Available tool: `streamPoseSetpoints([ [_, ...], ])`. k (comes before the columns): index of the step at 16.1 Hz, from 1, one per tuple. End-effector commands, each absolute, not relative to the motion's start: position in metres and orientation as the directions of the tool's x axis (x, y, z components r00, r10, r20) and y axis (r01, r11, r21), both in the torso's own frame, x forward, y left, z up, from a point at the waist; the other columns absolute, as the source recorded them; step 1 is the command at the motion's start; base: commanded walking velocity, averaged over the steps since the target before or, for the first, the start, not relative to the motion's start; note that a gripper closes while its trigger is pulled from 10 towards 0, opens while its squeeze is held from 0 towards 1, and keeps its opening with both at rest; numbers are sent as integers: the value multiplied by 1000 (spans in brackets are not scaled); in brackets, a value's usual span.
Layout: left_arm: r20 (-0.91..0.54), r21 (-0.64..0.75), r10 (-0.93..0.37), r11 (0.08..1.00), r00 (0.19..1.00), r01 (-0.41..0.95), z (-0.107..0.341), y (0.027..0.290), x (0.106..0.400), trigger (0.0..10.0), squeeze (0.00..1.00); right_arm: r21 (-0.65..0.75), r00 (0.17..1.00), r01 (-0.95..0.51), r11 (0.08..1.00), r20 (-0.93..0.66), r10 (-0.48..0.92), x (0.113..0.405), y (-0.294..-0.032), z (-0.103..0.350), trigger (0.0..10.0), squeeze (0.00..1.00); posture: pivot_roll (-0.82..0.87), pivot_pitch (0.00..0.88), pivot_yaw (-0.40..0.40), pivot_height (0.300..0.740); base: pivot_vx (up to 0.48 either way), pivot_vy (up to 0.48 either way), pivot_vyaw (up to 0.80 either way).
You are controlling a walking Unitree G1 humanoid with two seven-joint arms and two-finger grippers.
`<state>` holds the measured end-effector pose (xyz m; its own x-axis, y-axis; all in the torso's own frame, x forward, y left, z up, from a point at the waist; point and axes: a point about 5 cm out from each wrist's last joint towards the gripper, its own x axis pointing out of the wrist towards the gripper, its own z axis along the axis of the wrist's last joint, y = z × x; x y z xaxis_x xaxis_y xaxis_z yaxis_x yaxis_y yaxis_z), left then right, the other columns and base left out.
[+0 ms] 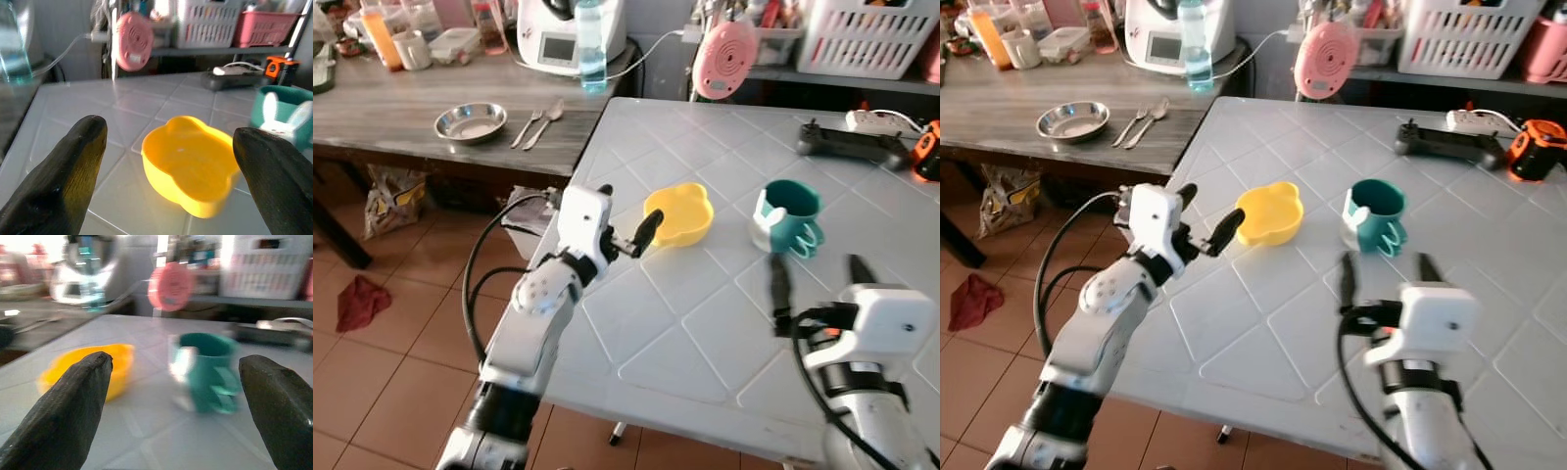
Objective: Setting the table
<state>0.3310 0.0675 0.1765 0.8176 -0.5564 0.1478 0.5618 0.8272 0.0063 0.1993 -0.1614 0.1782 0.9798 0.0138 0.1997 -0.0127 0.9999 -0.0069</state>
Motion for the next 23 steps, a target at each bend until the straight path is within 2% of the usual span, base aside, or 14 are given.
streamPoseSetpoints([
  [1,100,-32,-563,822,820,568,170,61,339,10000,0,-9,980,-57,998,193,58,195,-155,181,10000,0,-51,127,33,714,0,0,0],
  [10,117,-89,-549,824,827,560,184,30,367,10000,4,-21,982,-116,993,145,118,181,-140,179,10000,0,-107,142,65,714,0,0,0],
  [11,118,-94,-546,825,829,557,185,30,368,10000,671,-21,983,-114,993,145,116,181,-141,180,10000,0,-107,142,65,714,0,0,0],
  [12,111,-131,-551,817,827,562,184,29,369,10000,1000,-24,983,-110,994,148,112,181,-142,180,10000,0,-106,142,66,714,0,0,0],
  [19,79,-104,-461,878,884,468,188,30,383,10000,1000,-32,982,-107,994,152,110,182,-139,181,10000,0,-107,148,72,714,0,0,0],
  [20,53,-103,-463,879,885,466,186,28,384,10000,0,-32,983,-104,994,152,108,182,-138,181,10000,0,-108,149,75,714,0,0,0],
  [23,1,-97,-458,885,889,456,179,25,385,10000,0,-36,983,-101,994,152,105,182,-138,181,10000,0,-112,144,79,714,0,0,0],
])
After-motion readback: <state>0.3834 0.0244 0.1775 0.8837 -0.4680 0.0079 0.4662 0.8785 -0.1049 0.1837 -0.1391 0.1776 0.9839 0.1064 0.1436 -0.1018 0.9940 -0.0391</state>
